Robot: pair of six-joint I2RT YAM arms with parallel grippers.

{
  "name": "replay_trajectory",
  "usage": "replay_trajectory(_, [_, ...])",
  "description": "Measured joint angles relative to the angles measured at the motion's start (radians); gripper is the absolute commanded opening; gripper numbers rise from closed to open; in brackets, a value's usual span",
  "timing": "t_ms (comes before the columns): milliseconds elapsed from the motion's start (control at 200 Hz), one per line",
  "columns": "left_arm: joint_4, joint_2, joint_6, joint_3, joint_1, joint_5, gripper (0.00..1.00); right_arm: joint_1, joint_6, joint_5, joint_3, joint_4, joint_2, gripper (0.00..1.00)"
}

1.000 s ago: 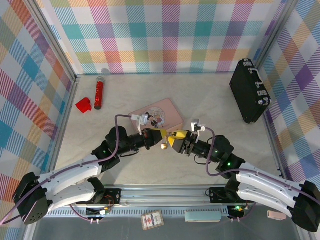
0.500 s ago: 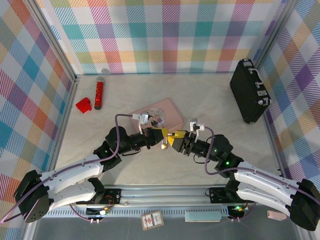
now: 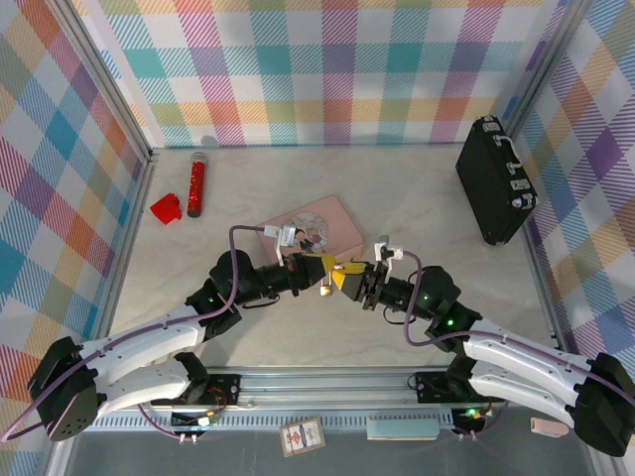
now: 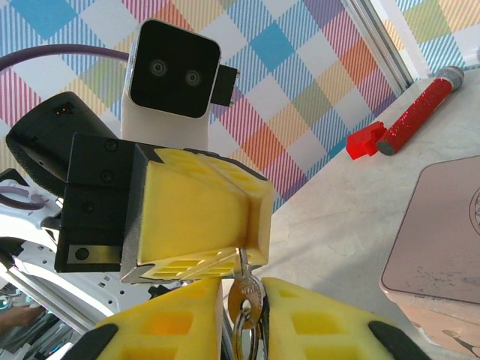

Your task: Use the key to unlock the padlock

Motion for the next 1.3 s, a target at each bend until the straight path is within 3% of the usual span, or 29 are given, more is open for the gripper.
replay_trajectory(340, [-0.001,0.005,0.003,0.024,-0.006,0.017,0.00,-0.026,-0.007,-0.007,0.000,-0.037,-0.061,0.11])
replay_trajectory(620, [-0.002,0.011,0.008,0.026,-0.013,0.016,0.00,-0.053,0.013,-0.039,0.000,-0.034,-0.062,0.19])
replay_trajectory(835, [-0.010,0.015,0.009,0.026,-0.015,0.017,0.00,-0.058,0.023,-0.042,0.000,-0.017,-0.062,0.19])
replay_trajectory(1300, [-0.011,0.014,0.012,0.026,-0.015,0.013,0.00,-0.065,0.027,-0.045,0.000,-0.009,-0.059,0.09])
